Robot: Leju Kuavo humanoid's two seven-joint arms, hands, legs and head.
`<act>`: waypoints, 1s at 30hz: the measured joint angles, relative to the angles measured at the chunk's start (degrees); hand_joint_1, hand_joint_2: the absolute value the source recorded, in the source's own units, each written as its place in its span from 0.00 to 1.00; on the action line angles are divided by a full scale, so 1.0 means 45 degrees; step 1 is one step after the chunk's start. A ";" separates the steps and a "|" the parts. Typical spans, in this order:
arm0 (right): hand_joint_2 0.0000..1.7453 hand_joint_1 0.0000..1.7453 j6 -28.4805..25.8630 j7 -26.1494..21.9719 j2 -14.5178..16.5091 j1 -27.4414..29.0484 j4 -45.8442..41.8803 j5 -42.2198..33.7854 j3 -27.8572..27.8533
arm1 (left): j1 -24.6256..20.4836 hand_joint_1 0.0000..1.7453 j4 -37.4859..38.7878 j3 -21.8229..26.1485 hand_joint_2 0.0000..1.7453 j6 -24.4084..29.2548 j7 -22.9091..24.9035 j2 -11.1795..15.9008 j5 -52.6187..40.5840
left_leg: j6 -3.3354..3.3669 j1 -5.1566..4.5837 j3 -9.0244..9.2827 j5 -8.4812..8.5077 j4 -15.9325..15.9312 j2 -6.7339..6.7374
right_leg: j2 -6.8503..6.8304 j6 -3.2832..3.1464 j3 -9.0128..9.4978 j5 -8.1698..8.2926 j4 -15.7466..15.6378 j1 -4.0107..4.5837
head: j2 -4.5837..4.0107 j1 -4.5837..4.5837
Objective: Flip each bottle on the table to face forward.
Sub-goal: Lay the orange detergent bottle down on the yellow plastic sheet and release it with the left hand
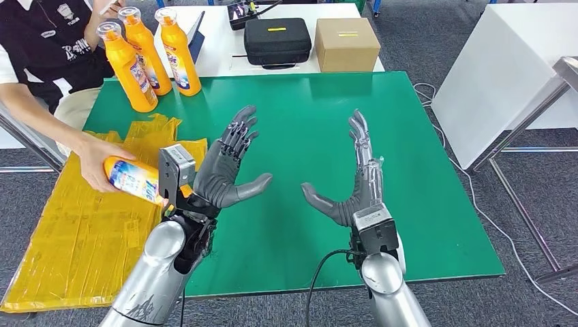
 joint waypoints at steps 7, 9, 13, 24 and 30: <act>1.00 0.00 0.0172 0.0001 0.0000 0.0118 0.0028 0.0147 -0.0024 | 0.0594 0.00 -0.1341 0.0696 1.00 0.0867 -0.0977 0.0405 -0.3085 | -0.0001 0.0009 -0.0001 -0.0001 -0.0001 0.0004 | 0.0001 -0.0001 -0.0002 -0.0001 0.0002 0.0020 | 0.0000 -0.0001; 1.00 0.00 0.0231 0.0001 0.0000 0.0123 0.0030 0.0093 -0.0036 | 0.0945 0.00 -0.1874 0.0998 1.00 0.0910 -0.1208 0.0545 -0.3964 | -0.0002 0.0011 -0.0001 -0.0001 -0.0002 0.0004 | 0.0002 -0.0002 -0.0004 -0.0002 0.0001 0.0023 | 0.0000 -0.0001; 1.00 0.00 0.0231 -0.0006 -0.0005 0.0121 0.0050 0.0019 -0.0041 | 0.1550 0.00 -0.2616 0.1457 1.00 0.0766 -0.1469 0.0765 -0.4403 | -0.0002 0.0011 -0.0001 -0.0001 -0.0002 0.0001 | 0.0001 -0.0003 -0.0005 -0.0003 0.0000 0.0022 | 0.0001 0.0001; 1.00 0.00 0.0096 -0.0018 -0.0056 0.0121 0.0076 -0.0153 -0.0076 | 0.2531 0.00 -0.3599 0.1949 1.00 0.0841 -0.2046 0.1113 -0.4554 | -0.0001 0.0008 -0.0001 -0.0001 -0.0002 -0.0001 | 0.0001 -0.0003 -0.0002 -0.0002 -0.0001 0.0017 | 0.0000 0.0001; 1.00 0.00 -0.0040 -0.0018 -0.0078 0.0101 0.0081 -0.0207 -0.0083 | 0.2676 0.00 -0.3759 0.2170 1.00 0.0647 -0.2066 0.1172 -0.4401 | -0.0002 0.0010 -0.0001 -0.0001 -0.0002 0.0000 | 0.0001 -0.0003 -0.0002 -0.0002 0.0000 0.0021 | 0.0001 0.0002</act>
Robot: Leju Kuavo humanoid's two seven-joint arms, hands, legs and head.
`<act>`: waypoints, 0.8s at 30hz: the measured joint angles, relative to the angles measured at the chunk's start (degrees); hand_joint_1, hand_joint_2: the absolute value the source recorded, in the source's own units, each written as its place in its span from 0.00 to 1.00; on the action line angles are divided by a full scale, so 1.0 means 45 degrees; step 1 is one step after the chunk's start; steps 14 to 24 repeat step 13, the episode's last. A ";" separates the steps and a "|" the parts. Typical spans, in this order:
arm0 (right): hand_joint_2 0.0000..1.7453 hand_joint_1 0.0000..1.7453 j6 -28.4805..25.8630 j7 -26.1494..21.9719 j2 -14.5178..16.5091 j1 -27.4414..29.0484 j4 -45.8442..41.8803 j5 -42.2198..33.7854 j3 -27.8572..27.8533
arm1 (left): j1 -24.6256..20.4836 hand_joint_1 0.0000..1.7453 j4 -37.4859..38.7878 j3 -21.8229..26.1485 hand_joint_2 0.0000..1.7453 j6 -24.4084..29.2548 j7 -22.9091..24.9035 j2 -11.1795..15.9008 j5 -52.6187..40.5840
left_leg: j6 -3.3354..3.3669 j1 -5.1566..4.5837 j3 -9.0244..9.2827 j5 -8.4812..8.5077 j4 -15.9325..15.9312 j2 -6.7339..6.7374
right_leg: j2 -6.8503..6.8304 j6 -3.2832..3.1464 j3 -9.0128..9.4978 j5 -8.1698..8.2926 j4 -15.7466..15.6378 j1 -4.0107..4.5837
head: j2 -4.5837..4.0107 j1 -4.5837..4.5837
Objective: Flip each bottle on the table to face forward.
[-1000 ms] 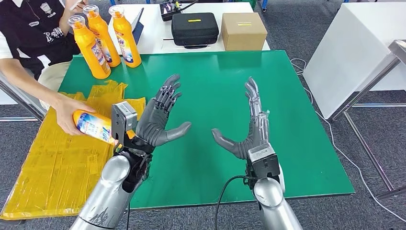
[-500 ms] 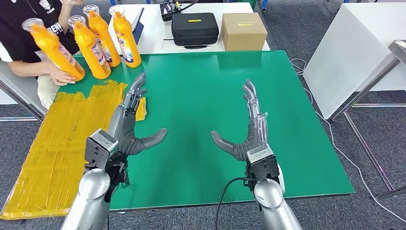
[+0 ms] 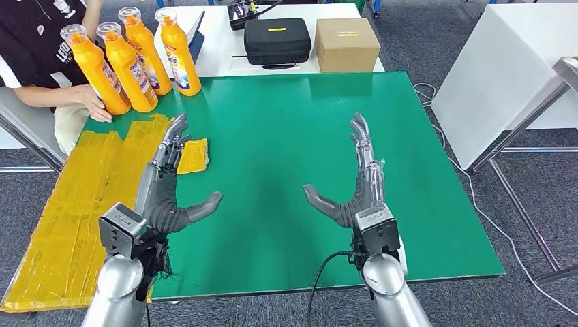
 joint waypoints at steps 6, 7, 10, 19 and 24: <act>1.00 0.00 -0.0059 0.0004 0.0002 -0.0017 0.0000 -0.0027 0.0000 | 0.0012 0.00 0.0000 0.0039 1.00 -0.0083 0.0020 0.0000 0.0049 | 0.0000 0.0000 0.0001 0.0000 0.0000 0.0000 | 0.0000 0.0000 0.0002 0.0000 0.0001 0.0000 | -0.0001 0.0000; 1.00 0.00 -0.0079 0.0007 0.0005 -0.0023 0.0000 -0.0035 0.0000 | 0.0012 0.00 0.0000 0.0042 1.00 -0.0083 0.0030 0.0000 0.0061 | 0.0000 0.0000 0.0000 0.0000 0.0000 0.0000 | 0.0000 0.0000 0.0002 0.0000 0.0001 -0.0001 | -0.0001 0.0000; 1.00 0.00 -0.0026 0.0033 0.0013 -0.0104 0.0005 -0.0129 0.0000 | 0.0012 0.00 0.0000 0.0061 1.00 -0.0106 0.0084 0.0000 0.0164 | 0.0000 -0.0001 0.0000 0.0000 0.0000 0.0000 | 0.0000 0.0000 0.0002 0.0000 0.0000 -0.0001 | -0.0001 0.0000; 1.00 0.00 0.0128 0.0053 0.0016 -0.0227 0.0034 -0.0207 0.0003 | 0.0015 0.00 0.0000 0.0100 1.00 -0.0163 0.0120 0.0000 0.0308 | 0.0000 -0.0001 0.0000 0.0000 0.0000 0.0000 | 0.0000 0.0000 0.0001 0.0000 0.0000 -0.0001 | -0.0001 -0.0002; 1.00 0.00 0.0128 0.0053 0.0016 -0.0227 0.0034 -0.0207 0.0003 | 0.0015 0.00 0.0000 0.0100 1.00 -0.0163 0.0120 0.0000 0.0308 | 0.0000 -0.0001 0.0000 0.0000 0.0000 0.0000 | 0.0000 0.0000 0.0001 0.0000 0.0000 -0.0001 | -0.0001 -0.0002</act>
